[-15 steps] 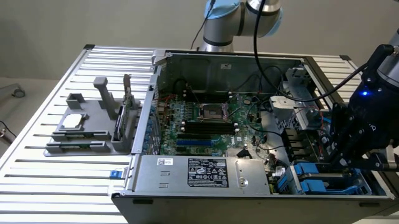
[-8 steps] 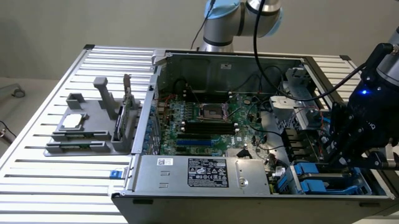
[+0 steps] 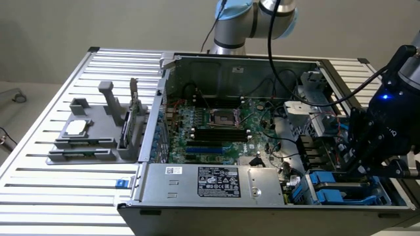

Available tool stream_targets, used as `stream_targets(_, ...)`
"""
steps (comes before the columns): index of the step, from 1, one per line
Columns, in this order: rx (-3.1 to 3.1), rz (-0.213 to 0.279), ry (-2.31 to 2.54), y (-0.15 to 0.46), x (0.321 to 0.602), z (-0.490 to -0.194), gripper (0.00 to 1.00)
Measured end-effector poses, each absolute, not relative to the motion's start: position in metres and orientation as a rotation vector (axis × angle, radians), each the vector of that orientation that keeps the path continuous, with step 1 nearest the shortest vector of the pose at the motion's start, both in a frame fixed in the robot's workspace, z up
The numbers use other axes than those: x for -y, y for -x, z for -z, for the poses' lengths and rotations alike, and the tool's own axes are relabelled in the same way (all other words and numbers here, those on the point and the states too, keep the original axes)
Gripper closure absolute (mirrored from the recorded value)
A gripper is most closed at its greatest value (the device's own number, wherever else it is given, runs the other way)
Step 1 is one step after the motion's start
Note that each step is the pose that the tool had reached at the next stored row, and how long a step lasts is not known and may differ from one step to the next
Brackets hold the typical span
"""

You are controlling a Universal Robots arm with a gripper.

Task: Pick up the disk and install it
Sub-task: 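Insert the first disk wire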

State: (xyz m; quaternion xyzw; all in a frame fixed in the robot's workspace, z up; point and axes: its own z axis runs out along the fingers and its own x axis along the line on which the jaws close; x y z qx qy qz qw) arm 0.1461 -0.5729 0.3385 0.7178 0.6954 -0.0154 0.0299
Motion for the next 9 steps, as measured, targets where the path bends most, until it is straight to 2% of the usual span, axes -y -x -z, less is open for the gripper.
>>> stream_targets(9, -2.145, 0.052, -2.217, -0.1463, 0.5745, -0.3383, 0.83)
